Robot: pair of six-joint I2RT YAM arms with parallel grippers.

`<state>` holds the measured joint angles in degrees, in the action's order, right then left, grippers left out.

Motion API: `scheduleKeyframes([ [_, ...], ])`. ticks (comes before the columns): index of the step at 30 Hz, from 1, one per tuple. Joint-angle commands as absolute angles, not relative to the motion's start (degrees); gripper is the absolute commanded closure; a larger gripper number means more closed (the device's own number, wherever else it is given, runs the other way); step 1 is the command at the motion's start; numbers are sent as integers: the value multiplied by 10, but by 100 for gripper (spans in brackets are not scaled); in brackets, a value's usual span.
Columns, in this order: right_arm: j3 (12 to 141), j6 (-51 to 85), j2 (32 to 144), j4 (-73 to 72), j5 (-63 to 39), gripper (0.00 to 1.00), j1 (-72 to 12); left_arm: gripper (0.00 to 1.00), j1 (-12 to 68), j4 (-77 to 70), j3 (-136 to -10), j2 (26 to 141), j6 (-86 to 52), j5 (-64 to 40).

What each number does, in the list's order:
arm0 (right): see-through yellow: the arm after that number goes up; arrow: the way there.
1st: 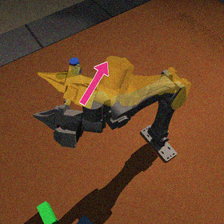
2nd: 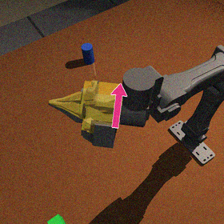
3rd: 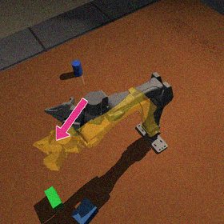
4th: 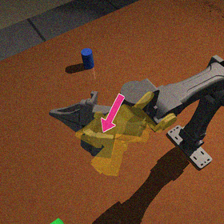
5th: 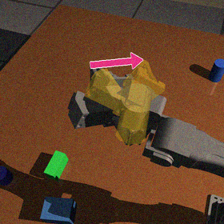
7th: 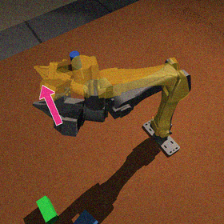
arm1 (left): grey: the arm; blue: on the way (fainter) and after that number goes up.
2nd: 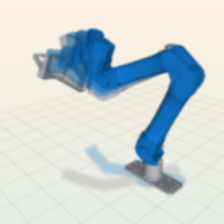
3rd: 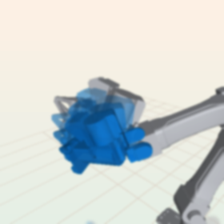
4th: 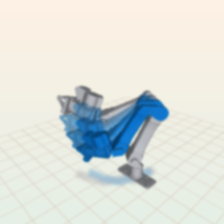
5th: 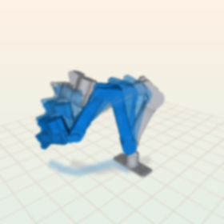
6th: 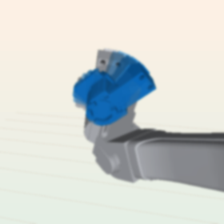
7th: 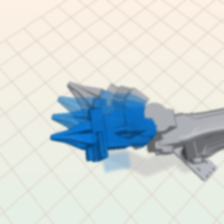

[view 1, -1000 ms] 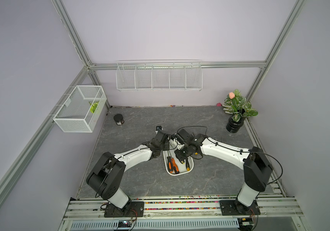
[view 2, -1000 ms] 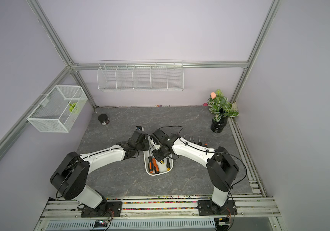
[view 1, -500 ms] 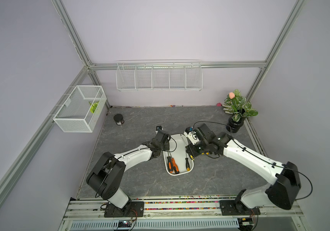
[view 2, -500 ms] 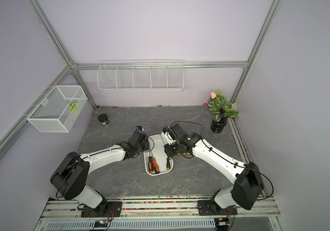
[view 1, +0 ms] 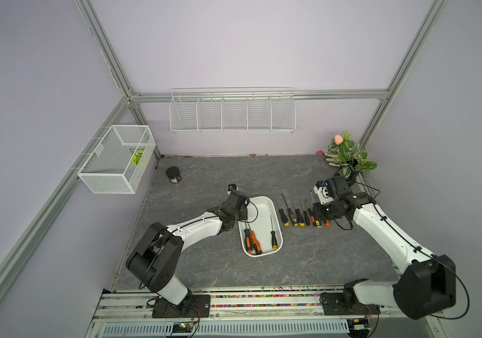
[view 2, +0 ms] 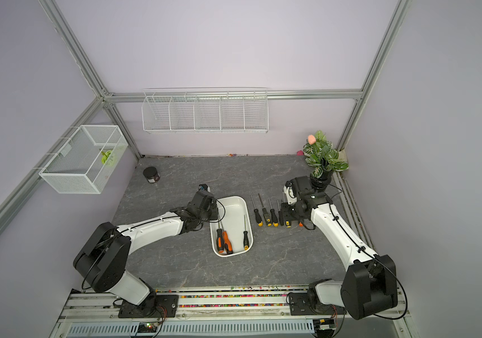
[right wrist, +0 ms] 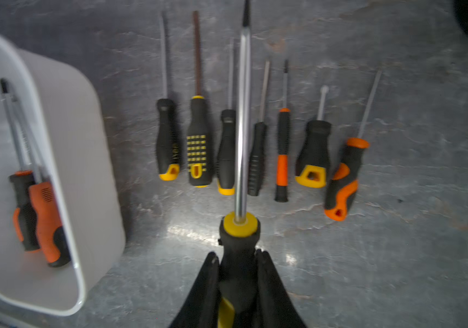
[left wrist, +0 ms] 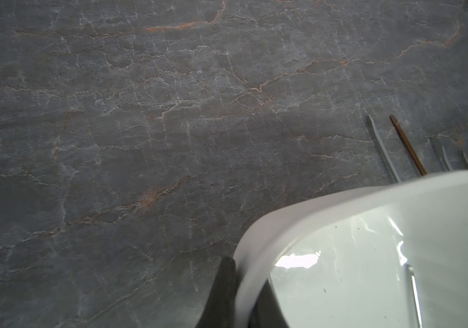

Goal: Take out the screwdriver from the storage box
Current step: Place the screwdriver at the center of the board.

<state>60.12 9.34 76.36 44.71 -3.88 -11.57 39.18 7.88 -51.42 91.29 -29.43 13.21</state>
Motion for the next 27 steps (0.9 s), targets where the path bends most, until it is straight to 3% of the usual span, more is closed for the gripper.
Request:
scheduleKeyframes([
  [1,581,72,781,414,-4,100,-68,100,396,62,-513,918,-287,130],
  [16,578,86,889,333,0,100,56,100,396,48,-500,906,-282,126],
  [27,606,81,971,324,-31,100,86,100,396,46,-490,894,-283,125],
])
